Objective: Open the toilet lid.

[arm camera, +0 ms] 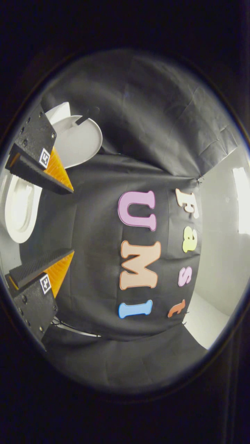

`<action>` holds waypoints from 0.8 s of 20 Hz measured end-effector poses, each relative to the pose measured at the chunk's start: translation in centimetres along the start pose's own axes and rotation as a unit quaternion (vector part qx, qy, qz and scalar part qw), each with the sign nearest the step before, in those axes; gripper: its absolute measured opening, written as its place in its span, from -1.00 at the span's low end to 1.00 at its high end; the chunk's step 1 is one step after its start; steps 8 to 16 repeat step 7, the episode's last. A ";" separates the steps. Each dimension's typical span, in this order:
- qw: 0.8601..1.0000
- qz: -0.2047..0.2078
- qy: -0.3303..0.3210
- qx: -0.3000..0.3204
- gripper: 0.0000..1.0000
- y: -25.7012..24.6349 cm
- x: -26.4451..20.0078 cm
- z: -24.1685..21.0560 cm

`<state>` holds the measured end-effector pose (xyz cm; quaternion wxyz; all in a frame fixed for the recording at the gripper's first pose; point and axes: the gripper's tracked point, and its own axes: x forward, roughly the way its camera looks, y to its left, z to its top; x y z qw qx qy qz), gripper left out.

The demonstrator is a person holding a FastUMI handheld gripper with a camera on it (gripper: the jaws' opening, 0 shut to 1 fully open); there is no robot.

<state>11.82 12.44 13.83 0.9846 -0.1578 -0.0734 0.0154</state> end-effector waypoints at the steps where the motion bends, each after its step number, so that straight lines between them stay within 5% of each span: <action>1: 1.000 0.008 0.001 0.005 0.86 -0.4 -0.1 -0.5; 16: 1.000 -0.012 0.017 -0.006 0.83 -3.9 -1.2 -3.8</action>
